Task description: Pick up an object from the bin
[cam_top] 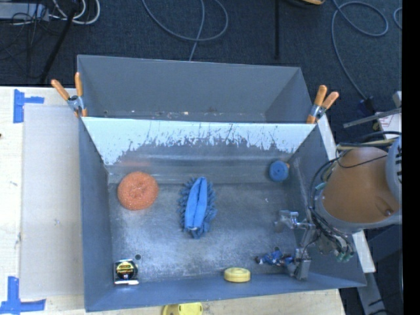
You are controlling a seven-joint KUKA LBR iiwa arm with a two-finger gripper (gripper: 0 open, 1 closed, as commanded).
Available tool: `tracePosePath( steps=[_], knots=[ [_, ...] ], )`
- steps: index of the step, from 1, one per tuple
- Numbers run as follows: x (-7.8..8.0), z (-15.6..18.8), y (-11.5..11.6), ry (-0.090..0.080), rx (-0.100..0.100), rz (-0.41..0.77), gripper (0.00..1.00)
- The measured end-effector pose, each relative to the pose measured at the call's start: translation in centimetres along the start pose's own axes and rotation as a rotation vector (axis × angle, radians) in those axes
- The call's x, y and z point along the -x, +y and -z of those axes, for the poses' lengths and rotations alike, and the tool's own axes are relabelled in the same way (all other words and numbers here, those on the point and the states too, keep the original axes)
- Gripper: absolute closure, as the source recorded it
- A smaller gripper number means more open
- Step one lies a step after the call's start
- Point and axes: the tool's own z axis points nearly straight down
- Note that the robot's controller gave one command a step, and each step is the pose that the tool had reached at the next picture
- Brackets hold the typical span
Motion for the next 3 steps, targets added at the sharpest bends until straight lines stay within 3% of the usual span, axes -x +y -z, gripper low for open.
tracePosePath(
  steps=[1, 2, 3],
  knots=[
    [-0.6, -1.0, 2.8, -0.003, -0.001, 0.111, 1.0],
    [-0.6, -1.0, 2.8, -0.003, -0.001, 0.112, 1.0],
    [-0.1, 4.3, 2.8, 0.005, 0.002, 0.119, 1.0]
  ],
)
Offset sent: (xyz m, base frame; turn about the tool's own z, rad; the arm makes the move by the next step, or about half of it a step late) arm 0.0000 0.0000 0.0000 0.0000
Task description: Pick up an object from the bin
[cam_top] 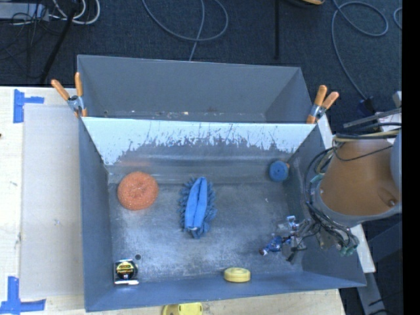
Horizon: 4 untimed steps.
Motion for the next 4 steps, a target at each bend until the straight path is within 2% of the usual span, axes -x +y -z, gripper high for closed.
tracePosePath(
  steps=[1, 2, 3, 4],
  knots=[
    [1.9, 1.8, -1.2, -0.019, -0.008, -0.005, 1.0],
    [1.4, 3.4, 0.7, 0.006, 0.002, -0.009, 1.0],
    [2.9, 3.6, 0.9, -0.022, -0.008, 0.012, 1.0],
    [1.8, 4.5, 1.0, 0.008, 0.003, 0.018, 1.0]
  ],
)
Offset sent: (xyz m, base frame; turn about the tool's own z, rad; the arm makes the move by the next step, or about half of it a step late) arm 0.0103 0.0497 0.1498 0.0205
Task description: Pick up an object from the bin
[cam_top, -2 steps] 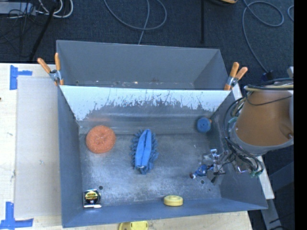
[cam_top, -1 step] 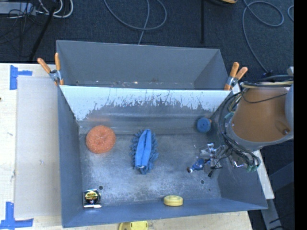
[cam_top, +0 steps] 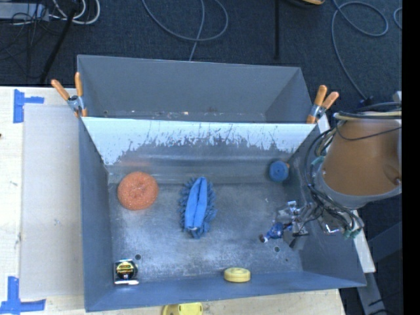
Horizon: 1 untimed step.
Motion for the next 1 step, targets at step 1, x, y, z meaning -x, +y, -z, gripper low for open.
tracePosePath(
  steps=[1],
  knots=[
    [0.23, -2.08, -1.57, -0.023, -0.009, -0.026, 1.0]
  ],
)
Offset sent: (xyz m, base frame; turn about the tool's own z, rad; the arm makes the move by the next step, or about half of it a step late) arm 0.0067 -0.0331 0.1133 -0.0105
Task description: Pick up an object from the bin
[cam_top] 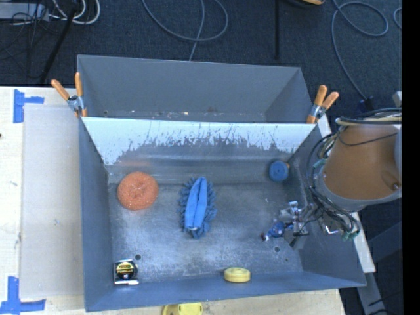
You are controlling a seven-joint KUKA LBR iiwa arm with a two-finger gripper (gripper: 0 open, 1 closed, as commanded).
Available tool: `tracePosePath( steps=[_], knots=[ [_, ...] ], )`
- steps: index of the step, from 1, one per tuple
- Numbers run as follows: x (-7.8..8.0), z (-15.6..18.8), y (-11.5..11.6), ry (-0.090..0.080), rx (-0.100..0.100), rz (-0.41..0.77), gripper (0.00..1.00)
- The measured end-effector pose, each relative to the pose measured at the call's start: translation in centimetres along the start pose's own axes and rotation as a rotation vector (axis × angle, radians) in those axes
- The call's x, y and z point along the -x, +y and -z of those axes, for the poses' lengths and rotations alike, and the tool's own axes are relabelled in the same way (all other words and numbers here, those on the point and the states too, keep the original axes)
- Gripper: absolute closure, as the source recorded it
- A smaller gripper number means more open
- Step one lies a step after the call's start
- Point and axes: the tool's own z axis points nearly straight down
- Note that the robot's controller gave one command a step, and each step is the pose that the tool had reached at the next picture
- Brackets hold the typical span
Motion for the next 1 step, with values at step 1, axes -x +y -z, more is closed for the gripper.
tracePosePath(
  steps=[1],
  knots=[
    [0.14, 13.54, -1.86, 0.004, 0.001, 0.034, 1.0]
  ],
)
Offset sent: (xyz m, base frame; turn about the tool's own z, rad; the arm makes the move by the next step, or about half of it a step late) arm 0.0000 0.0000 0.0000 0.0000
